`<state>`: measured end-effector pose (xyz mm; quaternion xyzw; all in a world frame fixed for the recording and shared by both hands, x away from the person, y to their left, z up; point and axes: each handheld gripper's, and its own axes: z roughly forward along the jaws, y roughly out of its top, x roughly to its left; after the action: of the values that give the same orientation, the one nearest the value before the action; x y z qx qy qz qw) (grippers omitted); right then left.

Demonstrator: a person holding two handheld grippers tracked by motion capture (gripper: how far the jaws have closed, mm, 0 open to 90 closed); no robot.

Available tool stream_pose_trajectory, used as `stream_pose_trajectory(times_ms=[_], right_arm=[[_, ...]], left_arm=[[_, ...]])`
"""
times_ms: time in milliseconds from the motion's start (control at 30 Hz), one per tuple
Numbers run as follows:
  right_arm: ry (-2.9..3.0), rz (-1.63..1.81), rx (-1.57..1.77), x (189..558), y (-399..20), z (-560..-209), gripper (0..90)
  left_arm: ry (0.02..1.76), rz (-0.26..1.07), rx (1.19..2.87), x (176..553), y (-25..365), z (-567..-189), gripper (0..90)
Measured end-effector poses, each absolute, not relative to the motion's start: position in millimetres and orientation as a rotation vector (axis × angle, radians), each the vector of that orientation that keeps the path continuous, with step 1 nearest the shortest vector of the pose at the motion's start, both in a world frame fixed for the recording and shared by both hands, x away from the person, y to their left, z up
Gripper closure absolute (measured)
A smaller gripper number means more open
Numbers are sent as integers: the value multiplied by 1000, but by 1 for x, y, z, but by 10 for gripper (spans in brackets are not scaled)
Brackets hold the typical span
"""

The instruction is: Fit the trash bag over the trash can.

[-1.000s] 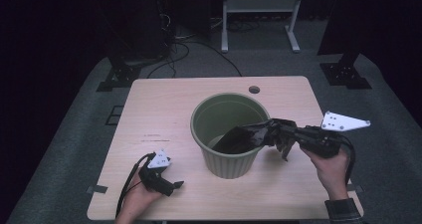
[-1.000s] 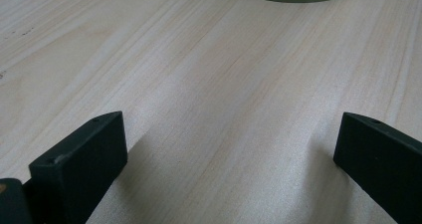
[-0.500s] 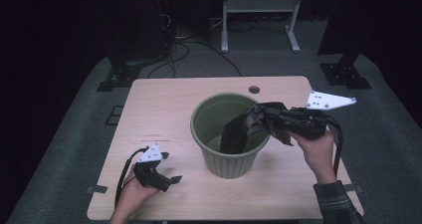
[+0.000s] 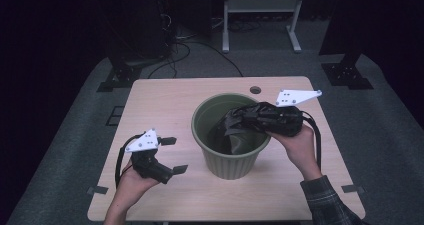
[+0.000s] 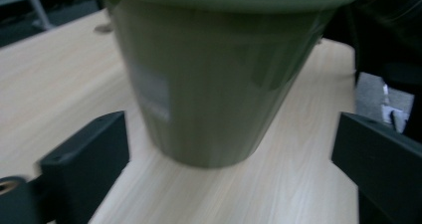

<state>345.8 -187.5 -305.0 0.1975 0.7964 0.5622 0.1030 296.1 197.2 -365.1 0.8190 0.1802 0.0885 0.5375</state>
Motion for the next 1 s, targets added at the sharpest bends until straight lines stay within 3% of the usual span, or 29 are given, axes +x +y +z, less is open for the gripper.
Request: stream_pose_trajectory(times_ms=[100,233,600,1000], right_arm=[[2360,1647,585,347,-184,-306,897],[2366,1643,584,347,-180,-307,897],[2372,1608,566,347,-175,-308,896],[2361,1640,567,347,-178,-304,895]], left_arm=[[400,201,1931,298,191,-349,41],[358,186,1902,304,181,-329,121],[277,156,1881,332,133,-288,239],[258,106,2009,351,103,-296,652]])
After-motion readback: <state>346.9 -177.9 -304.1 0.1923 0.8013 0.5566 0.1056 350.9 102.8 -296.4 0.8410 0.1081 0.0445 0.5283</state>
